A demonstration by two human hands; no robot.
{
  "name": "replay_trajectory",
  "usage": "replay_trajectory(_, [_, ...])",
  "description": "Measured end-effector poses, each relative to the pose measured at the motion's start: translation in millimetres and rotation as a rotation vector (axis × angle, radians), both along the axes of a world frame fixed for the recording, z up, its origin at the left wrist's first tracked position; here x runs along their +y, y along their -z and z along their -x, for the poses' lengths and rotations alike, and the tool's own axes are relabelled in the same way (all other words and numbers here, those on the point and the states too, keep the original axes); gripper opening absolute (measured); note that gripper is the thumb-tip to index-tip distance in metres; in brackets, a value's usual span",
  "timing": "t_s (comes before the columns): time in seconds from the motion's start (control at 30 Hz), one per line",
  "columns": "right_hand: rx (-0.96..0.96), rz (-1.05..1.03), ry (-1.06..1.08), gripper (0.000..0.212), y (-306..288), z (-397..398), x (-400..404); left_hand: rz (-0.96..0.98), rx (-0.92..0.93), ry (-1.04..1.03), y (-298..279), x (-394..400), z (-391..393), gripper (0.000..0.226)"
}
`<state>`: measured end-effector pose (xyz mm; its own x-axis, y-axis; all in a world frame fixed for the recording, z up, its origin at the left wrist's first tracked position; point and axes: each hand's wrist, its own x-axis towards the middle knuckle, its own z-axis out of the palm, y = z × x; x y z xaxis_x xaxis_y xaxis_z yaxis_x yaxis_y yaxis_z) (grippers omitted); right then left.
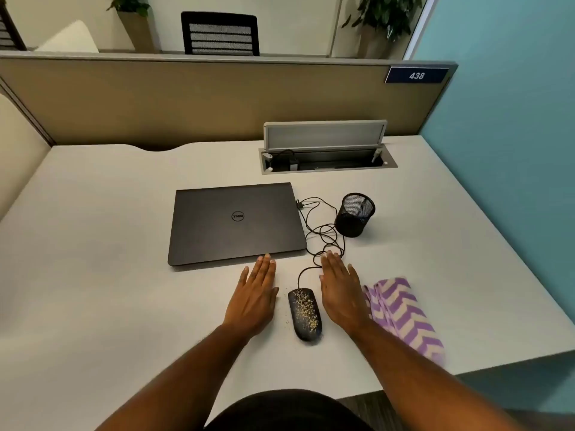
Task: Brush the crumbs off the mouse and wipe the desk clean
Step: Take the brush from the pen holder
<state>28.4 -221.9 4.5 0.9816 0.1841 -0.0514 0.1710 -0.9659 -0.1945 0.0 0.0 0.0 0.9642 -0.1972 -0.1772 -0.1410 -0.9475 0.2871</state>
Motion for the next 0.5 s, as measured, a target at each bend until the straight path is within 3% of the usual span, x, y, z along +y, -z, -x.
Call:
replay_trajectory(0.23, [-0.036,0.010,0.059,0.071,18,16,-7,0.054,0.003,0.005,14,11,15,0.064])
replay_trajectory(0.5, [-0.023,-0.026,0.065,0.074,25,17,-7,0.115,-0.004,-0.004,27,15,21,0.061])
